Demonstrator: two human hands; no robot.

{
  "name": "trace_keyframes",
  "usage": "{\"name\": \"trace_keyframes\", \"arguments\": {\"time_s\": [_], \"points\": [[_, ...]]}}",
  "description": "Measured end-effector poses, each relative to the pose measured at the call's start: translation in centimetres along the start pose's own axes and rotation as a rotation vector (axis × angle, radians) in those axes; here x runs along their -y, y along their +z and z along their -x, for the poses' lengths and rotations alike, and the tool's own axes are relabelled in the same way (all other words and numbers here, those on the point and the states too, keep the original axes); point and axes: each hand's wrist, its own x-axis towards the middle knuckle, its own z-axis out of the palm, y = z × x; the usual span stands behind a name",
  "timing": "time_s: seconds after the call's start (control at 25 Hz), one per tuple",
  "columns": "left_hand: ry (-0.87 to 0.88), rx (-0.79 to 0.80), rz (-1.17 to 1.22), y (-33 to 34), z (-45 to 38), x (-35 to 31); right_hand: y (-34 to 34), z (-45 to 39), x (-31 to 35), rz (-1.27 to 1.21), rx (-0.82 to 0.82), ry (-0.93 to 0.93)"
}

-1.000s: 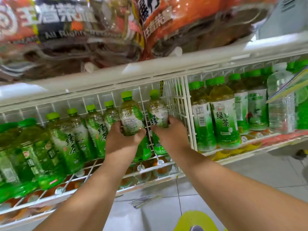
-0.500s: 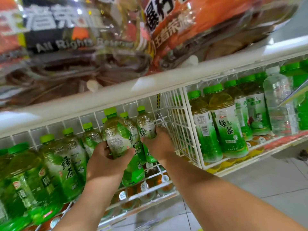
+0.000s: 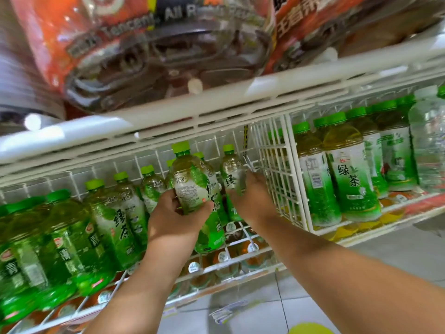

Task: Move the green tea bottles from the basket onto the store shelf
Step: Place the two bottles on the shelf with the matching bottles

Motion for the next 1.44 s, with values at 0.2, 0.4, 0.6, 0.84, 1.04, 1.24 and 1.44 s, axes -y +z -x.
{"name": "trace_keyframes", "arguments": {"time_s": [0.2,0.4,0.6,0.84,1.04,1.24,1.44], "points": [[0.013,-0.034,0.017,0.5,0.4,-0.7,-2.5,4.4,2.4,-0.586,0.446,0.015],[0.012,0.016,0.023,0.7,0.8,-1.2,-2.9,4.6,3.1,-0.349,0.528,-0.069],[0.078,0.115,-0.145,-0.1,1.1,-1.6,-2.1,4.9,2.6,-0.433,0.419,-0.092],[0.265,0.07,-0.667,-2.6,1.5,-0.5,-2.8,5.5,2.1,-0.365,0.327,-0.037],[0.395,0.014,-0.885,-3.7,1.7,0.8,-3.2,5.3,1.4,-0.316,0.164,0.003],[0.374,-0.016,-0.898,-3.8,1.5,1.8,-3.0,5.0,0.3,-0.213,-0.047,0.054],[0.434,-0.038,-0.968,-3.6,1.0,3.0,-2.4,3.2,-0.1,0.017,-0.135,0.103]]}}
